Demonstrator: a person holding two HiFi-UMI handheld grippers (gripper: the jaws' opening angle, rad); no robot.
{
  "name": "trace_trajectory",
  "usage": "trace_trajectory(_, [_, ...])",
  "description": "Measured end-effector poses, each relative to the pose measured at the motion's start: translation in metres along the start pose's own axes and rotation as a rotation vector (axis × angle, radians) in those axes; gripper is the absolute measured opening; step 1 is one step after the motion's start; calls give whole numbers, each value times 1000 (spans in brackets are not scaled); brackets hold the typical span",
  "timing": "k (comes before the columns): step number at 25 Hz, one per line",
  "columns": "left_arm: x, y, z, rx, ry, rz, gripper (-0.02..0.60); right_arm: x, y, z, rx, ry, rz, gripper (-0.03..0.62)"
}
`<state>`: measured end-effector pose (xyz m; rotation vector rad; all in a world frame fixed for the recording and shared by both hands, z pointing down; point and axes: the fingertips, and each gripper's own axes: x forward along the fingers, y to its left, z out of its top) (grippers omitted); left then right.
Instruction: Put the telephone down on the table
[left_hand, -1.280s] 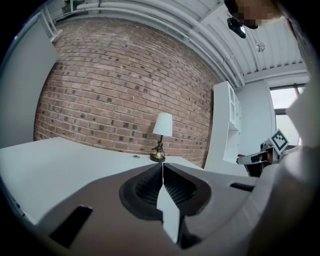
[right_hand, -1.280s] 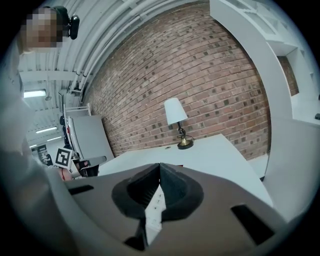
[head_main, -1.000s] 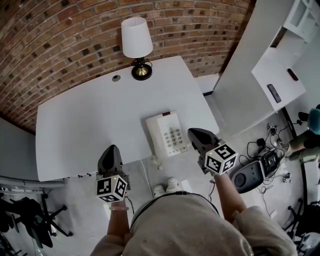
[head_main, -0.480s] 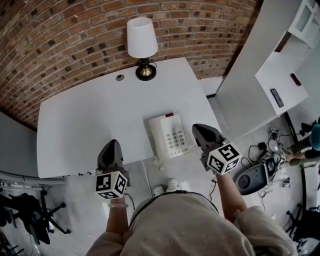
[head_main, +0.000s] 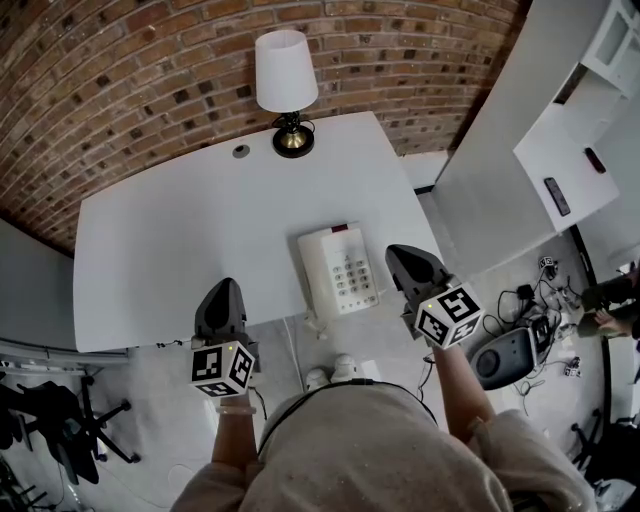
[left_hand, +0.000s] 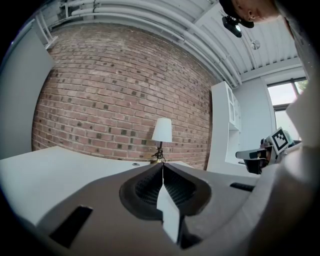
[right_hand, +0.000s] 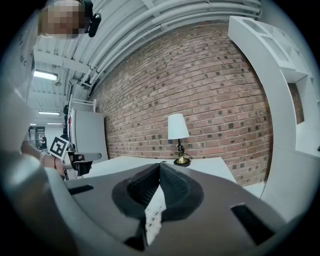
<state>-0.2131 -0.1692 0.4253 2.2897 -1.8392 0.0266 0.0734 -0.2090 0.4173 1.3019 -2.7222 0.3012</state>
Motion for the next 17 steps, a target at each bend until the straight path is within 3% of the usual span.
trace_trajectory(17, [-5,6,-4,8,19,28,8,5,-6,-1,22,-31,-17,5])
